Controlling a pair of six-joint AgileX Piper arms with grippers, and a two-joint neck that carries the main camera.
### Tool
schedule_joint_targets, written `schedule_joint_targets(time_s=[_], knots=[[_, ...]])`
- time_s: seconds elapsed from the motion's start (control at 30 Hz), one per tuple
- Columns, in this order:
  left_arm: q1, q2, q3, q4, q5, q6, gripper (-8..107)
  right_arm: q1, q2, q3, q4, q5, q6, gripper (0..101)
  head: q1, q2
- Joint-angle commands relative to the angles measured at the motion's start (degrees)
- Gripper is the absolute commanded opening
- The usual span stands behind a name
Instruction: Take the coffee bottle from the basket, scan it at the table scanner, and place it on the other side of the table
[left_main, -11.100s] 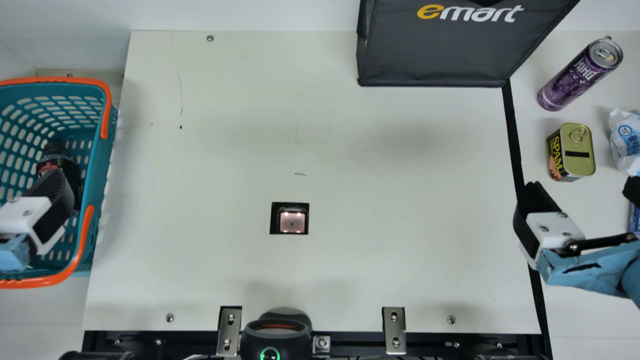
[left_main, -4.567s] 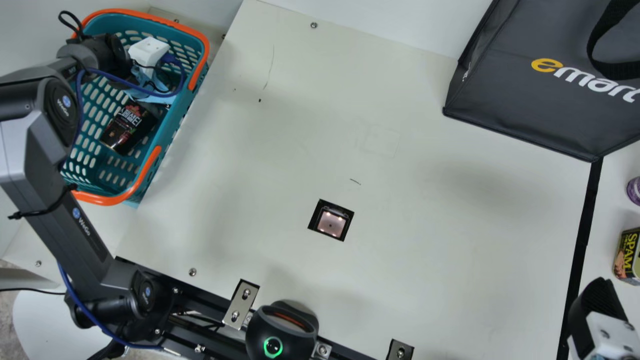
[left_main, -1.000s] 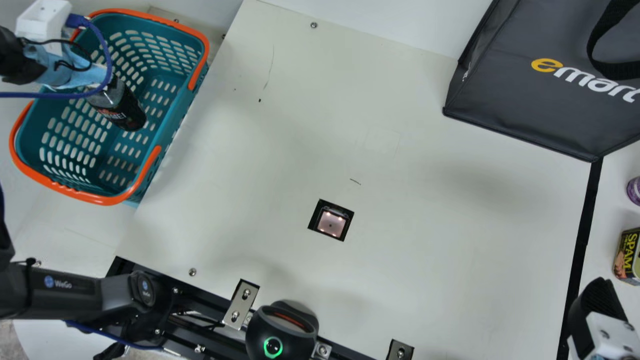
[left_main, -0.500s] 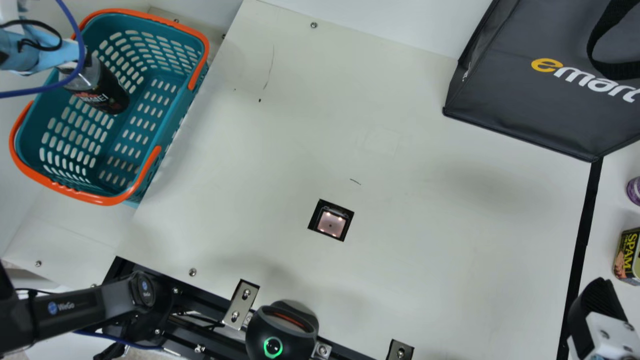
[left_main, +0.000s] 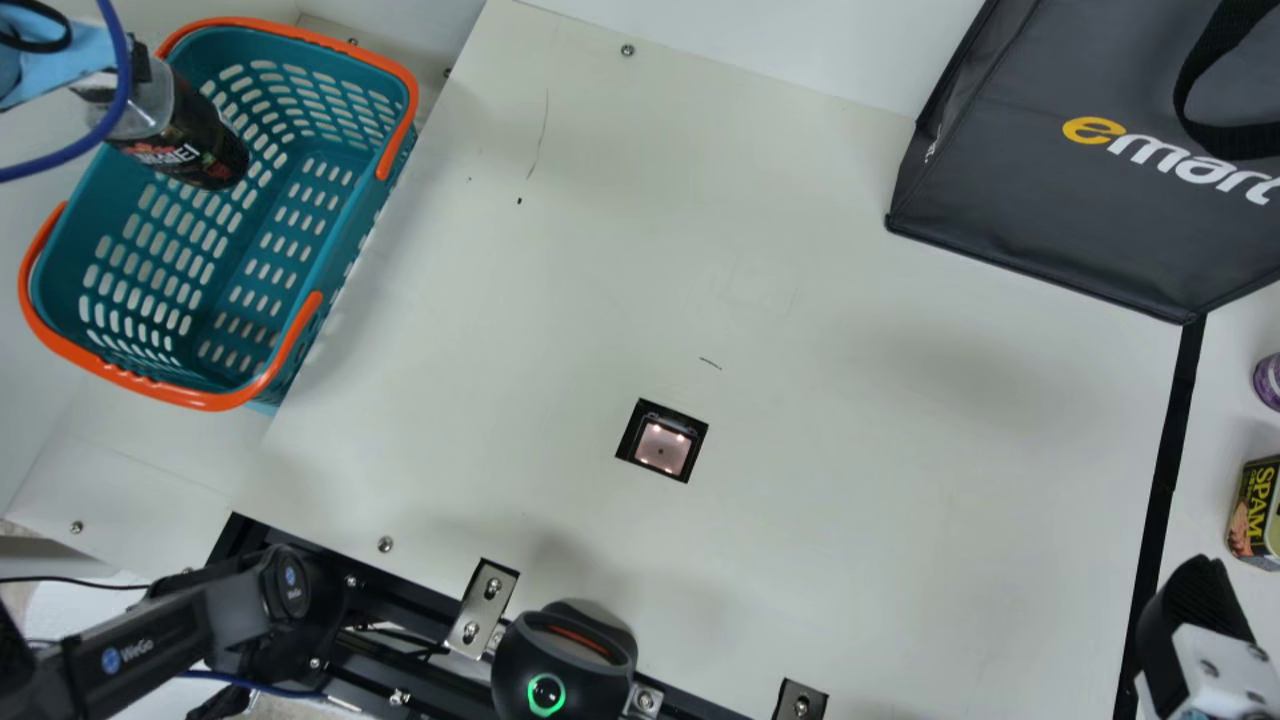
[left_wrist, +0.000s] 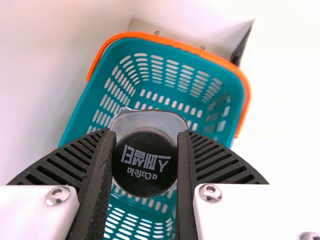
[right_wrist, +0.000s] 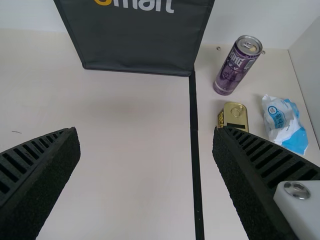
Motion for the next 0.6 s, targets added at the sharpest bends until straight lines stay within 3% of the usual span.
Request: schedule_joint_targets(time_s=[0.0, 0.57], knots=[[-1.4, -1.1, -0.5, -0.1, 1.2, -1.3, -8, 0.0, 0.0, 0.0, 0.0, 0.0, 0.0, 95, -1.7, 0.1], [-22.7, -6.7, 1.6, 4.8, 2.9, -17.3, -8, 0.0, 0.0, 0.0, 0.0, 0.0, 0.0, 95, -1.7, 0.1]])
